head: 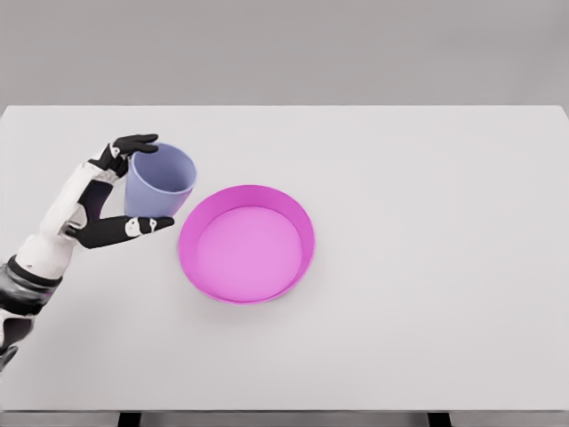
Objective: Flip the cup with left arm and place it on the plate
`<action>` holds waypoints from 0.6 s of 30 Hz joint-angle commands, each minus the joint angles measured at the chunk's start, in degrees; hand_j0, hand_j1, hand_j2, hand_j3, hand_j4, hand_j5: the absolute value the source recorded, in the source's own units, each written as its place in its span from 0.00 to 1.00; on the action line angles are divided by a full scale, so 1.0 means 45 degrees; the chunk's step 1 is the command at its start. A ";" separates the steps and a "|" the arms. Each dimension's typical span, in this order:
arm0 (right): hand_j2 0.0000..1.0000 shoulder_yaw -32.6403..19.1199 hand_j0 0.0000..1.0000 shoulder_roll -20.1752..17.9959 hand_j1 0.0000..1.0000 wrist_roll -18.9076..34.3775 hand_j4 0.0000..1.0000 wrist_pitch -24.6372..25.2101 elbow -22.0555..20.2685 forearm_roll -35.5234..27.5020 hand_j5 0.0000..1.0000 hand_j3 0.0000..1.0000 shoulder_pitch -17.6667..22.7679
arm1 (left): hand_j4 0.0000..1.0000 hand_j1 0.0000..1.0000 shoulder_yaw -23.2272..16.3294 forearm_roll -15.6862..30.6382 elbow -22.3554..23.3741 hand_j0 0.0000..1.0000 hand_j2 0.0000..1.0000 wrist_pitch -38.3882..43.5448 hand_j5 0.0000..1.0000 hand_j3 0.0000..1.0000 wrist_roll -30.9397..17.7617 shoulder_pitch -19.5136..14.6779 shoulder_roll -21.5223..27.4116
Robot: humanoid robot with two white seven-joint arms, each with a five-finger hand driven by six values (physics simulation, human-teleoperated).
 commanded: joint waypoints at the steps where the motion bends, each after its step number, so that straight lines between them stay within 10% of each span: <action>1: 1.00 0.0000 1.00 -0.0002 1.00 0.0001 1.00 -0.0001 0.0002 -0.0002 1.00 1.00 0.0000 | 0.63 0.63 -0.0629 -0.0451 0.0042 0.63 0.63 -0.0076 0.63 0.63 0.0007 -0.0020 -0.0744; 18: 1.00 0.0000 1.00 -0.0002 1.00 0.0001 1.00 -0.0001 0.0002 -0.0002 1.00 1.00 0.0000 | 0.56 0.56 -0.0610 -0.2013 0.1720 0.56 0.56 -0.0217 0.56 0.56 0.1062 -0.0040 -0.5979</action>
